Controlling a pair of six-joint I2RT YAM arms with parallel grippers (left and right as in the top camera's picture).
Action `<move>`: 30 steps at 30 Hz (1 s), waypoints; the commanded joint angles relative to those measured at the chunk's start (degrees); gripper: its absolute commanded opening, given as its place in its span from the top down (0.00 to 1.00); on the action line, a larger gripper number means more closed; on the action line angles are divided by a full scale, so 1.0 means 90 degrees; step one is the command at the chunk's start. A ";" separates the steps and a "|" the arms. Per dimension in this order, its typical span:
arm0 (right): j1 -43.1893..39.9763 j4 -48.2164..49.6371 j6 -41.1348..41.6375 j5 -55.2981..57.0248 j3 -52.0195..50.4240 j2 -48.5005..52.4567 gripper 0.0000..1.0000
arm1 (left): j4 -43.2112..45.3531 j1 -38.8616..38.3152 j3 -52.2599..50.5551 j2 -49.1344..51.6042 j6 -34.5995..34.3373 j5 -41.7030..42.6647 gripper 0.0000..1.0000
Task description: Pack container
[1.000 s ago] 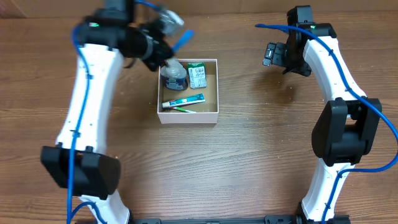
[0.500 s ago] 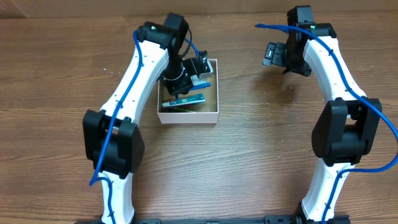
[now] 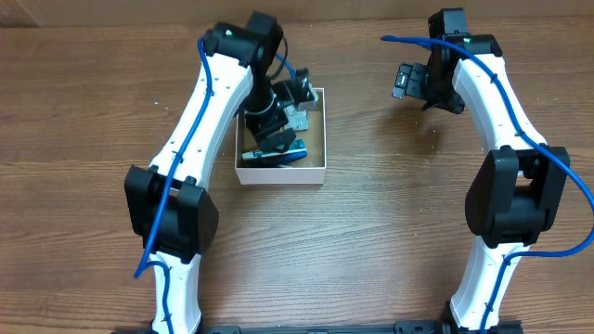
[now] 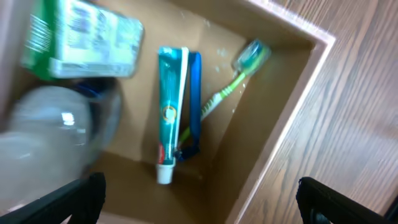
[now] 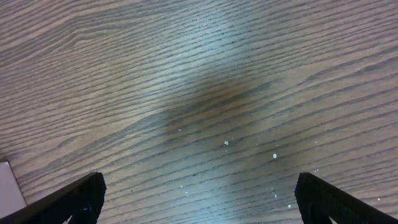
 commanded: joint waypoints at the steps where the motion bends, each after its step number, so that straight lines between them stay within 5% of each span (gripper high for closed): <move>1: -0.0007 0.0044 -0.0002 0.0061 0.0131 0.0027 0.00 | -0.0367 -0.0432 0.1056 0.0017 -0.0376 0.0457 0.00; 13: -0.0007 0.0044 -0.0002 0.0061 0.0131 0.0027 0.00 | -0.0580 -0.1234 0.2259 0.0017 -0.2120 -0.0112 0.00; 25: -0.0007 0.0044 -0.0002 0.0061 0.0131 0.0027 0.00 | -0.0624 -0.1195 0.2259 -0.0024 -0.2268 -0.0369 0.00; 30: -0.0007 0.0044 -0.0002 0.0061 0.0131 0.0027 0.00 | 0.0605 -0.0891 0.2210 -0.0826 -0.2970 -0.0605 0.00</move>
